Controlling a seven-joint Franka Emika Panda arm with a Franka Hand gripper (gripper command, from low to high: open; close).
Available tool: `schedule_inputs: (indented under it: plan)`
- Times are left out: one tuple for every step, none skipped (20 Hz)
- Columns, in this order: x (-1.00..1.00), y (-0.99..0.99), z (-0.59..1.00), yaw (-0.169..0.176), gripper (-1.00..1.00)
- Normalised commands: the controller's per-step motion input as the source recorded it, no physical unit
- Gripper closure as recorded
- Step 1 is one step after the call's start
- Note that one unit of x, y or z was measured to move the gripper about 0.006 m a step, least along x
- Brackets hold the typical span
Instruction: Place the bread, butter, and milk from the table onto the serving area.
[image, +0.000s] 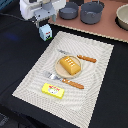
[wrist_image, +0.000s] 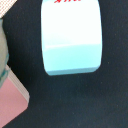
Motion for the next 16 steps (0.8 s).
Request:
schedule_inputs:
  plan:
    - [-0.31,0.04,-0.37,0.029,-1.00]
    - [-0.35,0.05,-0.37,0.034,-1.00]
    - [-0.36,0.07,-0.37,0.035,-1.00]
    - [-0.34,0.05,-0.35,0.038,-1.00]
    - [-0.34,0.05,-0.36,0.036,-1.00]
    - [-0.36,0.03,-0.37,0.035,-1.00]
    - [-0.35,0.03,-0.38,0.035,-1.00]
    - [-0.37,0.02,-0.39,0.033,-1.00]
    - [-0.39,0.00,-0.40,0.033,-1.00]
    - [-0.41,0.01,-0.41,0.033,-1.00]
    - [-0.39,0.02,-0.42,0.033,-1.00]
    - [-0.38,0.02,-0.41,0.033,-1.00]
    - [-0.36,0.00,-0.40,0.032,-1.00]
    - [-0.31,0.02,-0.34,0.033,-1.00]
    - [-0.32,0.01,-0.34,0.033,-1.00]
    - [-0.30,0.00,-0.33,0.033,-1.00]
